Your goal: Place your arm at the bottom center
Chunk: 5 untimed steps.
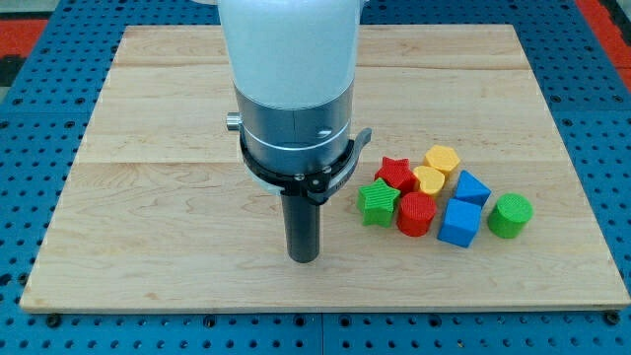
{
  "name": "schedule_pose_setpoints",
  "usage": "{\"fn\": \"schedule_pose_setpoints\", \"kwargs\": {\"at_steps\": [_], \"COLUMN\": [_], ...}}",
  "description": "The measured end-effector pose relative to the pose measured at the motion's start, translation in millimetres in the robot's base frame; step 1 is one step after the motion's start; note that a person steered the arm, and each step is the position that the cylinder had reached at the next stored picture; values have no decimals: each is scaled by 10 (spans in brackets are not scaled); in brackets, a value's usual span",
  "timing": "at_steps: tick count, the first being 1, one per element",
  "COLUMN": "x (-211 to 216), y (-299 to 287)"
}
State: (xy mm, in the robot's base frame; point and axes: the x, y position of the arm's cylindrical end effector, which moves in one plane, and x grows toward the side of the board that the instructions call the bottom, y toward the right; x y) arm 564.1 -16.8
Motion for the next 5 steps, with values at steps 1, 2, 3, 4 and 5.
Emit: {"fn": "schedule_pose_setpoints", "kwargs": {"at_steps": [1,2,3,4,5], "x": [0,330,550,543,549], "y": [0,63,208,208,180]}}
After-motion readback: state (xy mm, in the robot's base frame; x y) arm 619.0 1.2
